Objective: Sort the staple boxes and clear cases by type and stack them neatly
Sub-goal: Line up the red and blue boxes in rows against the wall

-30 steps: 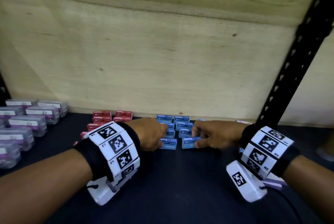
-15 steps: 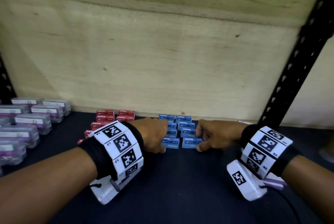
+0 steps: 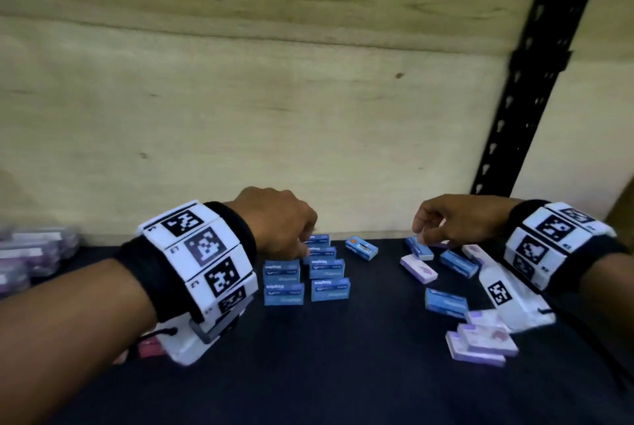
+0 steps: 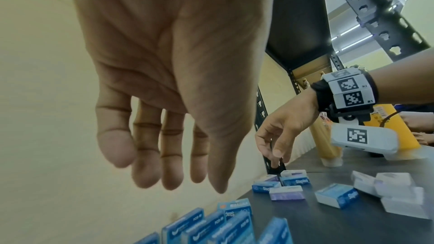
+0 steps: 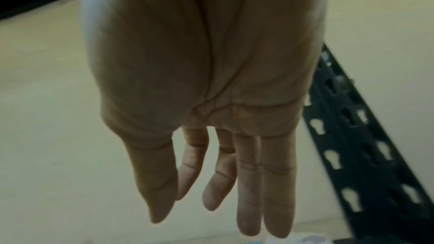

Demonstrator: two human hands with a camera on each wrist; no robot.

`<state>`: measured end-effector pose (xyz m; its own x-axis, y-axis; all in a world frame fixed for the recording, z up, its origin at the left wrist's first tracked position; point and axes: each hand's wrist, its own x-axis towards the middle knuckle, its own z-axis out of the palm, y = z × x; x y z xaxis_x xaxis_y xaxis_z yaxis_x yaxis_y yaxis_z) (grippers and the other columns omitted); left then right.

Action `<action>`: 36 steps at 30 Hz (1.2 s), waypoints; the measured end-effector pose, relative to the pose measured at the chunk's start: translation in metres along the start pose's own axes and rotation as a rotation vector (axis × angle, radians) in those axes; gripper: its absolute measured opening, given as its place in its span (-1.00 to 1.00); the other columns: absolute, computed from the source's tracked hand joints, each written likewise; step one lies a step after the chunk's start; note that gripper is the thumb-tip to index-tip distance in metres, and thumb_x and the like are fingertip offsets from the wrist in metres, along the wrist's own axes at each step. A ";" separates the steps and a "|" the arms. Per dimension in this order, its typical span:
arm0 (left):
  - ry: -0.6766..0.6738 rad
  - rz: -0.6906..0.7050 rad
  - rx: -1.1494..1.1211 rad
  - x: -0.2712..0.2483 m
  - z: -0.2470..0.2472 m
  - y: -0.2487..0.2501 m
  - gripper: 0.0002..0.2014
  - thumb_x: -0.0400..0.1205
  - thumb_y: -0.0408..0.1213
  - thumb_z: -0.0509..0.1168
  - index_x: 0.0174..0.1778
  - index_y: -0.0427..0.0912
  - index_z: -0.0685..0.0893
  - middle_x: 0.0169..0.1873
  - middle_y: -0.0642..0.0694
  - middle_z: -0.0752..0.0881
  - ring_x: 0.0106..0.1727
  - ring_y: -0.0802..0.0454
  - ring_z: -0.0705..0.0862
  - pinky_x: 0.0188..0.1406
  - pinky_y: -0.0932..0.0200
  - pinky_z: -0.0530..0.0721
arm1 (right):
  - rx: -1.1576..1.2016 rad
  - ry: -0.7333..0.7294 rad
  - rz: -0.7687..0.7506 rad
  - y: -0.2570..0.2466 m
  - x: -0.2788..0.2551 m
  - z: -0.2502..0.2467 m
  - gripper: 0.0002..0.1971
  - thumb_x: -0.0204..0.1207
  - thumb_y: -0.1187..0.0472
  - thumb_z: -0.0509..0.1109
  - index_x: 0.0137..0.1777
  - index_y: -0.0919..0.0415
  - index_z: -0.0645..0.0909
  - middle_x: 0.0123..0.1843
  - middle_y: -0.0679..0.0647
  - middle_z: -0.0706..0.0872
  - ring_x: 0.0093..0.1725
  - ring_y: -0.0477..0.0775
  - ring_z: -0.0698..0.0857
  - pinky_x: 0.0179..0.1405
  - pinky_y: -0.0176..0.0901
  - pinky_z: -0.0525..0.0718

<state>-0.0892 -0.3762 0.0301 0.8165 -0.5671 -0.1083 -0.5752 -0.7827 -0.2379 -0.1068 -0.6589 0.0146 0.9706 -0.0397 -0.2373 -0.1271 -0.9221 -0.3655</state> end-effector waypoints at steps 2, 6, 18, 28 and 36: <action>-0.010 0.050 -0.001 0.017 -0.003 0.005 -0.70 0.66 0.14 0.27 0.25 0.16 0.59 -0.07 0.11 0.55 0.06 0.01 0.62 -0.16 0.10 0.49 | -0.091 0.020 0.011 0.009 0.001 -0.006 -0.82 0.59 0.13 0.47 0.15 0.09 0.65 0.01 -0.03 0.76 -0.21 -0.15 0.66 -0.10 -0.31 0.64; -0.025 0.131 0.006 0.050 -0.004 0.016 -0.72 0.66 0.10 0.28 0.25 0.15 0.62 0.10 0.07 0.64 0.12 -0.02 0.64 -0.13 0.11 0.52 | -0.210 -0.003 0.033 0.024 0.009 -0.012 -0.78 0.60 0.15 0.46 0.23 0.08 0.67 -0.05 -0.15 0.73 -0.05 -0.13 0.68 0.05 -0.31 0.59; -0.158 0.276 -0.048 0.141 -0.002 0.046 -0.61 0.55 -0.13 0.50 0.31 0.02 0.67 0.20 0.00 0.69 0.13 -0.05 0.66 0.00 0.11 0.61 | -0.341 -0.180 -0.051 0.031 0.063 -0.007 -0.41 0.41 0.25 0.63 0.44 0.00 0.58 0.28 -0.09 0.65 0.06 -0.14 0.56 -0.01 -0.33 0.48; -0.164 0.406 0.048 0.162 0.005 0.057 -0.61 0.42 -0.13 0.60 0.14 -0.02 0.72 0.03 -0.03 0.74 -0.08 -0.02 0.65 -0.19 0.15 0.57 | -0.405 -0.231 -0.031 0.027 0.074 -0.008 -0.37 0.33 0.19 0.68 0.42 -0.04 0.61 0.25 -0.08 0.71 0.02 -0.08 0.64 -0.01 -0.27 0.57; -0.155 0.433 0.017 0.153 0.006 0.053 -0.64 0.66 -0.01 0.34 0.24 -0.20 0.64 0.01 -0.12 0.69 -0.05 -0.13 0.66 -0.20 0.13 0.52 | -0.496 -0.187 -0.006 0.018 0.064 -0.007 -0.47 0.34 0.12 0.68 0.32 0.02 0.66 -0.11 -0.13 0.62 -0.13 -0.03 0.59 -0.10 -0.20 0.55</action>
<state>0.0057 -0.5026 -0.0053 0.4996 -0.7950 -0.3441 -0.8653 -0.4768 -0.1547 -0.0455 -0.6805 -0.0009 0.9124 -0.0061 -0.4093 0.0346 -0.9952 0.0918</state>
